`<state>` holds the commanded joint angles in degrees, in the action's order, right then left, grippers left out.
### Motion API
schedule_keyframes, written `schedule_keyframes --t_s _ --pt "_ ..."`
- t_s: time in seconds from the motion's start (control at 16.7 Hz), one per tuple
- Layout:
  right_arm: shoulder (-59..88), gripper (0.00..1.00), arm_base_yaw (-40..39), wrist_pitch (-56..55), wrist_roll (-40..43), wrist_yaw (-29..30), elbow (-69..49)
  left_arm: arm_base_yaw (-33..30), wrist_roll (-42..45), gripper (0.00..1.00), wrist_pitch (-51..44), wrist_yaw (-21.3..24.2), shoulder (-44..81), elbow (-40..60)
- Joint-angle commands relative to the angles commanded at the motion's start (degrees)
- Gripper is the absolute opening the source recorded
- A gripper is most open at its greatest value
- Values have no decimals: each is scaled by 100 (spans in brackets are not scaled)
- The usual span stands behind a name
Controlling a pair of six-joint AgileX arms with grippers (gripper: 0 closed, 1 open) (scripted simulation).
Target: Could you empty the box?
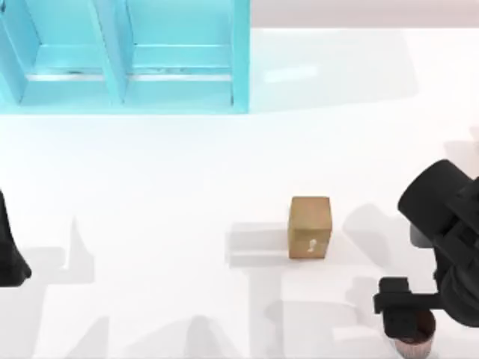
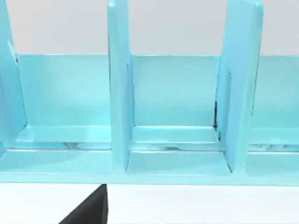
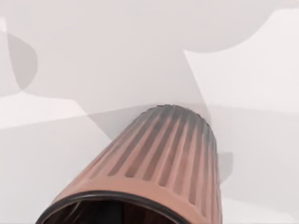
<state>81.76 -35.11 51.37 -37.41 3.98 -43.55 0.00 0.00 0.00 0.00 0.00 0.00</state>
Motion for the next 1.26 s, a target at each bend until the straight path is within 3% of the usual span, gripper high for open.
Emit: schedule_keyframes --t_s 0.42,1.26 --pt "-4 100 -10 89 -15 10 -76 0 0 100 0 0 0 0" --pt "-506 100 37 2433 42 3 -1933 0 0 100 0 0 0 0"
